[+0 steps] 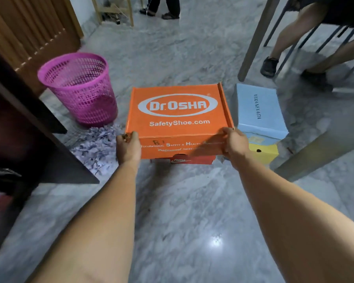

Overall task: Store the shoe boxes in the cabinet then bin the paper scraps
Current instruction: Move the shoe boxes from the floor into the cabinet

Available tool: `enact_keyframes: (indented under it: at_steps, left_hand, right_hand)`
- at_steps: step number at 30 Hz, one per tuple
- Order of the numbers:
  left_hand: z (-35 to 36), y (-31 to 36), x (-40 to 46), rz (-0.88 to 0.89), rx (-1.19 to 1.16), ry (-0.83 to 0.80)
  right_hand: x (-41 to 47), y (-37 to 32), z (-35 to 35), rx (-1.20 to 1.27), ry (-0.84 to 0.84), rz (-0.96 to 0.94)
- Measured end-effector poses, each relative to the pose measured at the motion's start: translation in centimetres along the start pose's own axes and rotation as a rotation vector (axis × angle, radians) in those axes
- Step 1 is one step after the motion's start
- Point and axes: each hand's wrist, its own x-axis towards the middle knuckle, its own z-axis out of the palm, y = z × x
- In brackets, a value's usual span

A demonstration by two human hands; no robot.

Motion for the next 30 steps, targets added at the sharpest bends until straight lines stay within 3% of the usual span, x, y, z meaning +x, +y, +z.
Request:
enact_keyframes:
  at_steps: [6, 14, 20, 26, 30]
  left_hand:
    - [-12.5, -0.8, -11.7, -0.335, -0.152, 0.030]
    - [-35.6, 0.3, -25.6, -0.545, -0.257, 0.355]
    - [-50.4, 4.3, -25.7, -0.482, -0.382, 0.704]
    - [-60.0, -2.8, -20.2, -0.482, -0.614, 0.978]
    - [-64.4, -4.0, -16.9, -0.503, -0.710, 1.119]
  right_hand:
    - [-15.3, -4.0, -1.3, -0.083, -0.015, 0.126]
    - [-34.4, -8.9, 3.7, -0.338, -0.375, 0.354]
    - [-42.2, -15.0, 17.2, -0.434, -0.662, 0.245]
    - [-48.3, -17.6, 34.2, -0.483, -0.953, 0.052]
    - [-50.6, -16.7, 44.1, -0.522, -1.118, -0.020]
